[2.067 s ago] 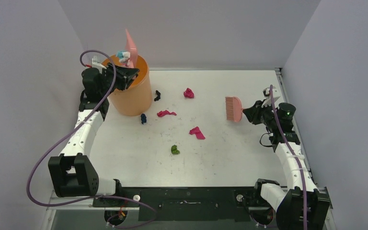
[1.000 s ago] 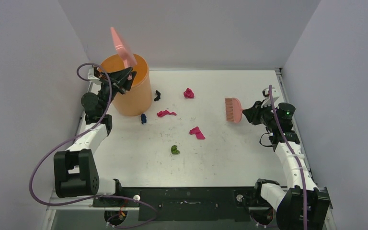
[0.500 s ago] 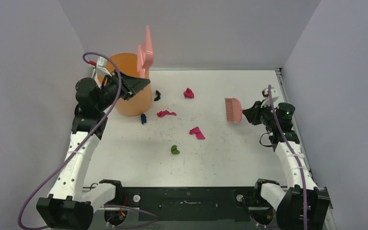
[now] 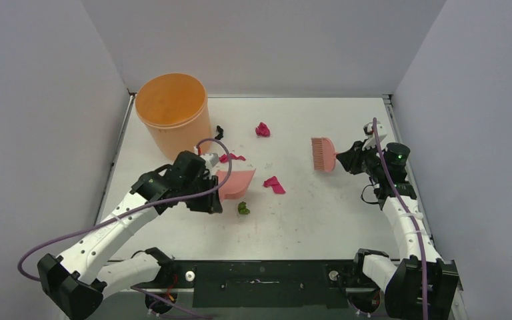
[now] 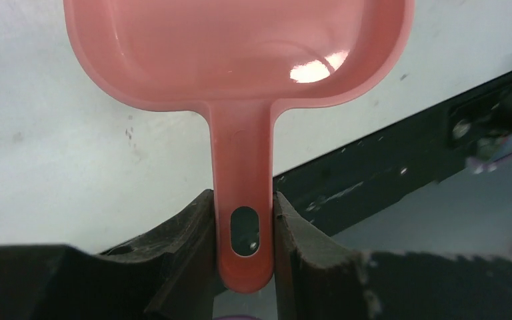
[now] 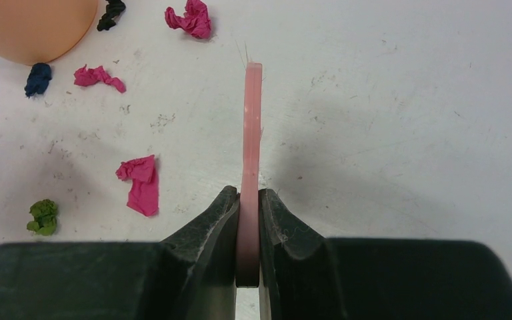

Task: Sweep away the paper scraps from the table

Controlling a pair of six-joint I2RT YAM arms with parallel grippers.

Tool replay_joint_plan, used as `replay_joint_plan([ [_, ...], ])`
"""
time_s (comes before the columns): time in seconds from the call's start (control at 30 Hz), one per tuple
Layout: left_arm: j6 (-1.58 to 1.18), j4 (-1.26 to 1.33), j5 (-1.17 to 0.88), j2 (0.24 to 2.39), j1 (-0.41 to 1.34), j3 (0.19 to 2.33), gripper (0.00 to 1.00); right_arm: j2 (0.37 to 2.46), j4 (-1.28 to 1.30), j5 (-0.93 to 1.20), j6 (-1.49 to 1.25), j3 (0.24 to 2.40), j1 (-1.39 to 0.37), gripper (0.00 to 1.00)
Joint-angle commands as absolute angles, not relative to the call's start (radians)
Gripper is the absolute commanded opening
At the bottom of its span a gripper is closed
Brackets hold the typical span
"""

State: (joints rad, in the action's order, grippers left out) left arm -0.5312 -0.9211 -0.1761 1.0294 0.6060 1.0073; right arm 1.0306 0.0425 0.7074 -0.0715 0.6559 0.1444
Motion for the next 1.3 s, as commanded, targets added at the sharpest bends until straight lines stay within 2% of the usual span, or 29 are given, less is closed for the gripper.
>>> replay_joint_plan([
  [0.0,-0.499,-1.098,-0.034,1.053,0.763,1.008,0.0,1.027,-0.009,0.75,-0.066,0.679,0.149,0.05],
  [0.23,-0.562,-1.231,0.126,1.166,0.988,1.034,0.0,1.025,0.034,0.731,-0.042,0.693,0.12,0.05],
  [0.4,-0.597,-1.271,0.164,1.222,1.085,1.024,0.0,1.112,0.248,0.55,0.07,0.87,-0.106,0.05],
  [0.5,-0.619,-1.256,0.153,1.22,1.112,1.012,0.0,1.218,0.396,0.477,0.11,1.016,-0.217,0.05],
  [0.67,-0.65,-1.236,0.136,1.221,1.154,0.99,0.0,1.377,0.549,0.42,0.122,1.195,-0.301,0.05],
  [0.9,-0.693,-1.211,0.133,1.221,1.2,0.967,0.0,1.503,0.594,0.266,0.154,1.258,-0.443,0.05],
  [1.07,-0.711,-1.179,0.111,1.206,1.215,0.94,0.0,1.534,0.601,0.276,0.153,1.263,-0.478,0.05],
  [1.27,-0.68,-1.114,0.116,1.265,1.215,0.942,0.0,1.571,0.619,0.387,0.137,1.279,-0.516,0.05],
])
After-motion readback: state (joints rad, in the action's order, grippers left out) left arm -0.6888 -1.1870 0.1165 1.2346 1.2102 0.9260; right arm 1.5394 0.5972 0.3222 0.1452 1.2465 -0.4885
